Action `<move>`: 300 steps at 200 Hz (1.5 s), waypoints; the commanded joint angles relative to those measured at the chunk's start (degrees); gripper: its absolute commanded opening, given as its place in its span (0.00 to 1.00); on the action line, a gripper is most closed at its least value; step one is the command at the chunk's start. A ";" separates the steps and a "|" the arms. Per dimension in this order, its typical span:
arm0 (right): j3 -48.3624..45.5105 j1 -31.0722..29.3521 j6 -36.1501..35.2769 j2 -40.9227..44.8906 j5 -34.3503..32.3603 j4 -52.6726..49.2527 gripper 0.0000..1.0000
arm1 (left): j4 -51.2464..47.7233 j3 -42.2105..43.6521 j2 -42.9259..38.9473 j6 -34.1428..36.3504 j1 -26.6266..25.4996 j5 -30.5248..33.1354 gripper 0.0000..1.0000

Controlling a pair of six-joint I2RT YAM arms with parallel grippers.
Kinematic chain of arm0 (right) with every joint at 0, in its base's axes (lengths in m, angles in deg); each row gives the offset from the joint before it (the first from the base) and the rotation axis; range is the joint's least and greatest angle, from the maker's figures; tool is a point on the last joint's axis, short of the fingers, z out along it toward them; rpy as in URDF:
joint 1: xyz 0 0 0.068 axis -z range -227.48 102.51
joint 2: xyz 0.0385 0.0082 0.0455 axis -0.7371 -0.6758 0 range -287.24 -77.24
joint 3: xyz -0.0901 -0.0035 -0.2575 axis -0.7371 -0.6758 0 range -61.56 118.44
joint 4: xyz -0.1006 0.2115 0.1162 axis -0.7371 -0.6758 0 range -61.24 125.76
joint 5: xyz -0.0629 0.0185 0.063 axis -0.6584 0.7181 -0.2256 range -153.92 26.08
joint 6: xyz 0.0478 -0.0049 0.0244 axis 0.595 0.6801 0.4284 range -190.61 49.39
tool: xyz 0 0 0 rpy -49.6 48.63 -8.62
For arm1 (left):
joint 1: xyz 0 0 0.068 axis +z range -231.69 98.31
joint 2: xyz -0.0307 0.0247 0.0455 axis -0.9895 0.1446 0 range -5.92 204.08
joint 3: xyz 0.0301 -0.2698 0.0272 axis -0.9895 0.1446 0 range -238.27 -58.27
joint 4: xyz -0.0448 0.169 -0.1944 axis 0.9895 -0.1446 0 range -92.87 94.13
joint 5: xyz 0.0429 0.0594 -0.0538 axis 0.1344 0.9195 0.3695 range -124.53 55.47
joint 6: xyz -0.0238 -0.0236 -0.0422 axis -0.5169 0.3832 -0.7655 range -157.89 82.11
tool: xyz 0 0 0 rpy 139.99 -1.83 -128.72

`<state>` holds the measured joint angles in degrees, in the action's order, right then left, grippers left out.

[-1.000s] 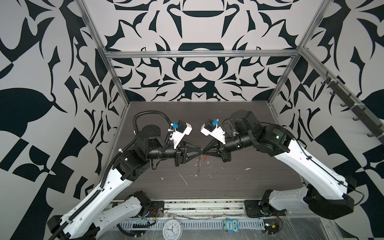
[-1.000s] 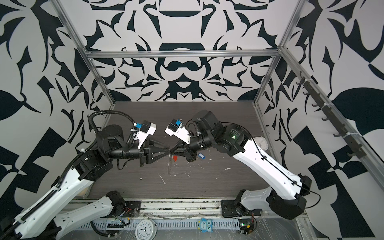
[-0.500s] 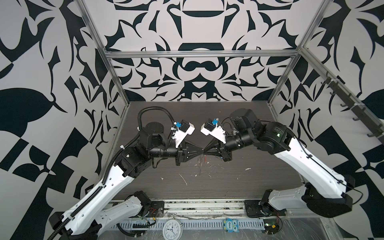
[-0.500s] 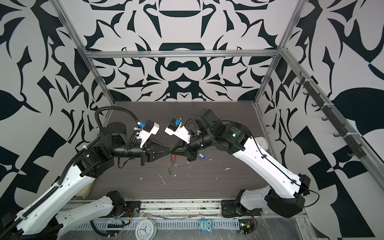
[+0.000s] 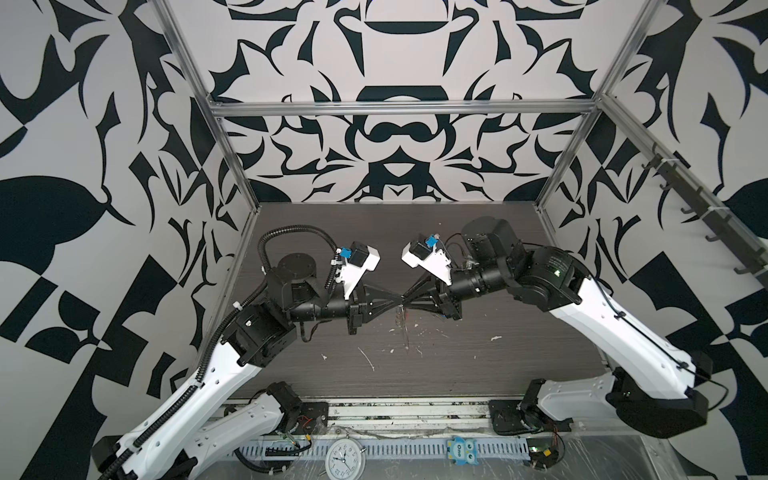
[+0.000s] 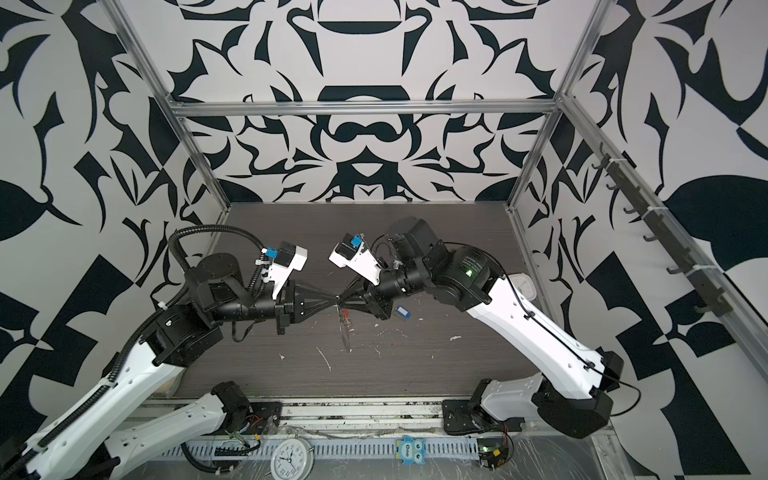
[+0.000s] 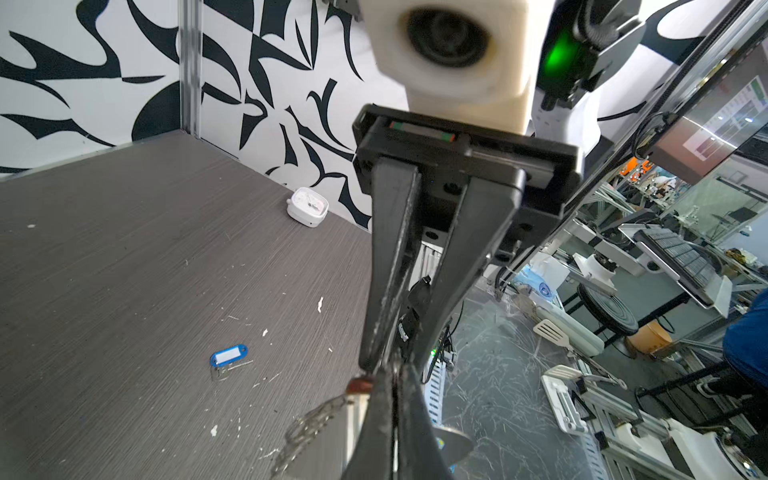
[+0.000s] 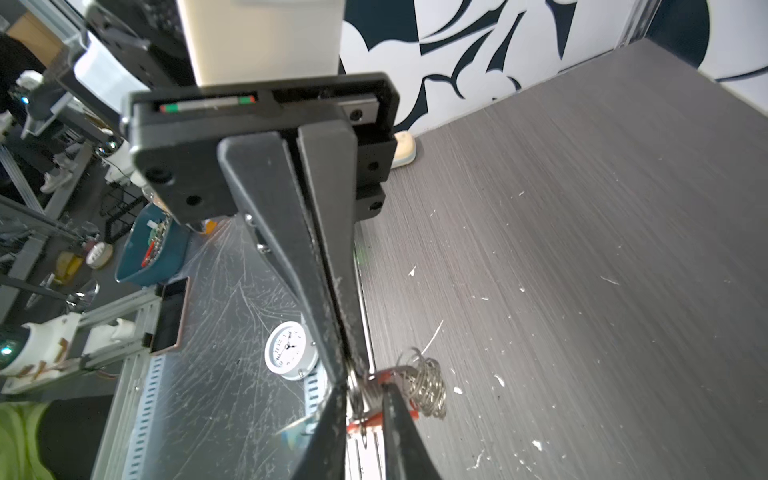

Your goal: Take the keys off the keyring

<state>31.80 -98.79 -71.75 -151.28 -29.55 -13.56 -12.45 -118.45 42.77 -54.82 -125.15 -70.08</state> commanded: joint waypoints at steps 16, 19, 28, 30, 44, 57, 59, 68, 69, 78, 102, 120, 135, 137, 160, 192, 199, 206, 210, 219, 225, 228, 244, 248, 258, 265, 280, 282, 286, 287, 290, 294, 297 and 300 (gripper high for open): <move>-3.89 -0.11 1.14 3.76 1.93 8.03 0.27 | 5.34 0.99 -0.70 -1.87 0.05 0.14 0.00; -4.36 -0.11 1.23 3.99 1.96 8.41 0.27 | 5.47 0.99 -0.74 -1.88 0.04 0.11 0.00; -5.62 -0.11 1.61 4.70 2.10 9.54 0.27 | 5.59 1.03 -0.86 -1.99 0.04 0.34 0.00; -5.82 -0.11 1.66 4.87 2.10 9.69 0.27 | 5.59 1.03 -0.87 -1.97 0.04 0.42 0.00; -6.87 -0.11 1.90 5.57 1.95 10.32 0.27 | 5.90 1.10 -0.96 -2.05 0.05 0.60 0.00; -7.22 -0.11 1.90 5.91 1.84 10.56 0.26 | 6.29 1.28 -1.09 -2.27 0.04 0.75 0.00; -7.29 -0.11 1.89 5.94 1.84 10.63 0.26 | 6.29 1.27 -1.13 -2.33 0.04 0.75 0.00; -7.36 -0.11 1.91 6.01 1.69 10.64 0.24 | 6.46 1.31 -1.14 -2.41 0.04 0.82 0.00; -7.34 -0.11 1.92 6.01 1.63 10.54 0.24 | 6.51 1.35 -1.14 -2.45 0.04 0.83 0.00; -7.32 -0.11 1.74 6.01 1.40 10.40 0.23 | 6.65 1.42 -1.23 -2.50 0.04 0.94 0.00; -7.27 -0.12 1.36 6.19 0.80 9.44 0.22 | 6.65 1.64 -1.87 -2.50 0.04 1.88 0.00; -7.90 -0.11 1.35 6.96 0.39 9.67 0.23 | 6.82 1.89 -2.32 -2.50 0.04 2.20 0.00; -8.26 -0.10 1.54 7.16 0.17 9.68 0.24 | 6.91 1.92 -2.46 -2.50 0.04 2.16 0.00; -8.30 -0.11 1.58 7.16 0.22 9.68 0.23 | 6.91 1.91 -2.46 -2.50 0.04 2.16 0.00; -8.55 -0.10 1.61 7.07 0.26 9.59 0.22 | 6.91 1.88 -2.54 -2.50 0.05 2.04 0.00; -8.72 -0.11 1.84 6.76 0.59 10.27 0.19 | 7.44 2.00 -2.54 -2.85 0.04 1.78 0.00; -8.81 -0.11 1.84 6.72 0.78 10.54 0.20 | 7.59 2.06 -2.54 -2.93 0.04 1.67 0.00; -8.81 -0.11 1.92 6.67 0.79 10.89 0.20 | 7.77 2.17 -2.50 -3.01 0.04 1.54 0.00; -8.81 -0.11 1.99 6.63 0.79 11.02 0.20 | 7.79 2.18 -2.47 -3.02 0.04 1.62 0.00; -8.77 -0.11 1.94 6.64 0.62 11.39 0.18 | 7.94 2.16 -2.54 -3.03 0.04 1.71 0.00; -8.66 -0.11 1.98 6.67 0.40 11.44 0.16 | 7.96 2.22 -2.60 -3.02 0.04 1.80 0.00; -8.64 -0.11 2.01 6.68 0.29 11.52 0.15 | 8.04 2.30 -2.63 -3.02 0.09 1.80 0.00; -8.48 -0.11 2.20 6.63 -0.07 11.67 0.05 | 8.50 2.54 -2.72 -3.24 0.04 2.05 0.00; -8.50 -0.11 2.28 6.63 -0.05 11.85 0.03 | 8.80 2.70 -2.85 -3.40 0.04 2.02 0.00; -8.76 -0.11 2.67 6.63 0.26 12.40 0.00 | 9.60 3.13 -2.96 -3.76 0.04 2.27 0.00; -8.89 -0.11 3.01 6.61 0.17 12.72 0.00 | 10.25 3.38 -3.13 -4.02 0.04 2.62 0.00; -9.52 -0.11 3.59 6.63 -0.01 13.47 0.00 | 12.48 4.50 -4.20 -4.96 0.04 4.38 0.00; -9.67 -0.06 3.74 6.74 -0.07 13.66 0.00 | 13.12 4.71 -4.43 -5.13 0.04 4.58 0.00; -10.04 -0.10 4.07 6.78 -0.26 14.13 0.00 | 14.21 5.31 -4.95 -5.37 0.04 5.04 0.00; -10.13 -0.11 4.15 6.79 -0.26 14.28 0.00 | 14.47 5.45 -5.11 -5.51 0.04 5.27 0.00; -10.45 -0.11 4.32 6.92 -0.22 14.64 0.00 | 15.35 5.98 -5.52 -5.81 0.04 5.72 0.00; -10.87 -0.13 4.52 6.98 -0.25 15.07 0.00 | 16.60 6.74 -6.00 -6.27 0.04 6.41 0.00; -11.25 -0.11 4.74 7.05 -0.27 15.50 0.00 | 17.70 7.27 -6.37 -6.62 0.09 6.82 0.00; -11.61 -0.11 4.95 7.06 -0.31 15.92 0.00 | 18.74 7.91 -6.74 -7.01 0.05 7.09 0.00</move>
<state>22.25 -98.84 -68.80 -145.14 -29.66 -2.65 -2.42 -113.64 38.99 -59.08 -125.15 -66.35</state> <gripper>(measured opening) 0.042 0.049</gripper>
